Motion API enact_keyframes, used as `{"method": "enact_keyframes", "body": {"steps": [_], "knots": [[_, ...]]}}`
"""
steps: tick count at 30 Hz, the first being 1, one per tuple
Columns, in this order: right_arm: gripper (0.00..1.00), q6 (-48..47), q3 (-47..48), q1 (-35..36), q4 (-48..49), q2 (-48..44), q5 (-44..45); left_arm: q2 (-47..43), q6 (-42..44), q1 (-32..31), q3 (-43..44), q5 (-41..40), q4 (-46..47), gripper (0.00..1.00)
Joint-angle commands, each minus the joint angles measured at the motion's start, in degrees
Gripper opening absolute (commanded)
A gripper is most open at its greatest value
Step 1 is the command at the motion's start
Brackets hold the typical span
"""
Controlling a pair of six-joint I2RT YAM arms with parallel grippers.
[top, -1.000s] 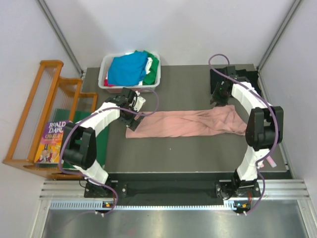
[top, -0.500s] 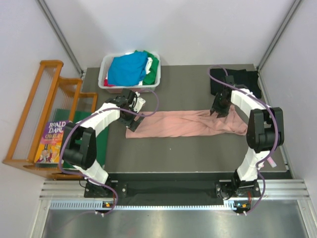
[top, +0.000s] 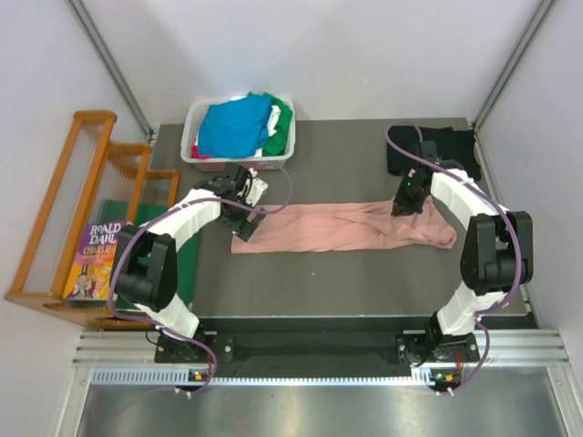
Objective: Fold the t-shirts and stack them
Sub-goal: Fold the tshirt
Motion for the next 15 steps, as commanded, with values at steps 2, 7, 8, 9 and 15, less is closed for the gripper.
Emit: {"method": "enact_keyframes", "body": {"steps": [2, 7, 8, 9, 15], "knots": [[0.03, -0.4, -0.4, 0.5, 0.3, -3.3, -1.0, -1.1, -0.1, -0.3, 0.3, 0.4, 2.0, 0.99], [0.07, -0.5, -0.1, 0.5, 0.1, -2.9, -0.7, -1.3, -0.1, -0.3, 0.3, 0.2, 1.8, 0.99], [0.18, -0.7, 0.0, 0.5, 0.1, -2.7, -0.1, -1.4, -0.1, -0.3, 0.2, 0.2, 1.9, 0.99], [0.39, -0.9, 0.1, 0.5, -0.1, -2.0, 1.3, -1.4, -0.1, -0.3, 0.2, 0.5, 1.8, 0.99], [0.75, -0.8, 0.9, 0.2, 0.2, 0.4, 2.3, -1.8, -0.1, -0.4, 0.2, 0.5, 1.7, 0.99]]}}
